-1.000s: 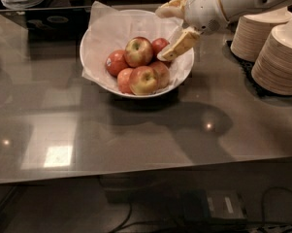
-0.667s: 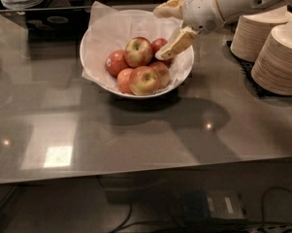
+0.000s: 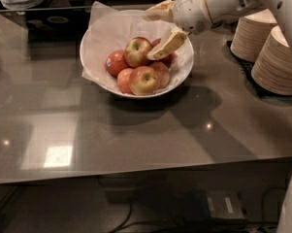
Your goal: Pick apple from white bowl
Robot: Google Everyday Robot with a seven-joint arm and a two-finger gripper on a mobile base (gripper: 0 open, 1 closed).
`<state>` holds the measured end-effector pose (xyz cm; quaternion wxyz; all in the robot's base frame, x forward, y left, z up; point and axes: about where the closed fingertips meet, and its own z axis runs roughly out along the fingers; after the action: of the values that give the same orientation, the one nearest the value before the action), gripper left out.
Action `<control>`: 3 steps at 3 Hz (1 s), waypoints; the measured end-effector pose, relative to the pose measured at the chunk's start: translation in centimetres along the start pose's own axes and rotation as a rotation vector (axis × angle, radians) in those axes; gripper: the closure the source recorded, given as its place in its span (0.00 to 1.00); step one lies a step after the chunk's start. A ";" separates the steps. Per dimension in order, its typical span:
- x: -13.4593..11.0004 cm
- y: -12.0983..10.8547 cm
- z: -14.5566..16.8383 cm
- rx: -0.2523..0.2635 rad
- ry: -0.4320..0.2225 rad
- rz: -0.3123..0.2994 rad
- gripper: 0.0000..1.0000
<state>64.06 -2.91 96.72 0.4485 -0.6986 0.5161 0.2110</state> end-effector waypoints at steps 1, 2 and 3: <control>-0.3 0.1 1.1 -0.061 -0.053 0.001 0.28; -0.5 0.4 1.9 -0.110 -0.066 0.001 0.27; -0.5 0.5 2.7 -0.144 -0.060 0.002 0.27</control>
Offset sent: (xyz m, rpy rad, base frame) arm -0.0032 0.0201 -0.0069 0.0076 0.0936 0.1545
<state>63.85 -0.43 95.52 0.4119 -0.7219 0.4866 0.2690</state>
